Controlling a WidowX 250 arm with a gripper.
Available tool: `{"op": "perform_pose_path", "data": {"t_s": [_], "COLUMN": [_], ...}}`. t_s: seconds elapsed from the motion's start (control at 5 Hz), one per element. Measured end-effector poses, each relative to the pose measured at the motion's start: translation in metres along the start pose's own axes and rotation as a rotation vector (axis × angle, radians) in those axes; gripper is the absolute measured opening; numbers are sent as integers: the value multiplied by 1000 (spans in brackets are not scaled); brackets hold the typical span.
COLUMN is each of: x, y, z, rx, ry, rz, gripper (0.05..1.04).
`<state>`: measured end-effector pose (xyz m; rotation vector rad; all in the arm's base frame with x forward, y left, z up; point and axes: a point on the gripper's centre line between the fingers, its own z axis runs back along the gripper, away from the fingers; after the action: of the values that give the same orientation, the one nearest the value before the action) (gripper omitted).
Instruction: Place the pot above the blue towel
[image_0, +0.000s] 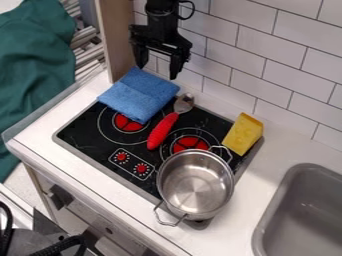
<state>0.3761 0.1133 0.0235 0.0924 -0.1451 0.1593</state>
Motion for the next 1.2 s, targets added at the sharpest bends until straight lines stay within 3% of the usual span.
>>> {"op": "perform_pose_path", "data": {"t_s": [0.2,0.4,1.0,1.2], "x": [-13,-48,-99,-128], "y": [-3,-17,-108,-137], "z": [-18,-34,23,26], "rx": [-11,-43,-37,-64], "ry": [54,104,17,35], "rz": [2,16,-86,-26], "gripper": [998,998,998,998]}}
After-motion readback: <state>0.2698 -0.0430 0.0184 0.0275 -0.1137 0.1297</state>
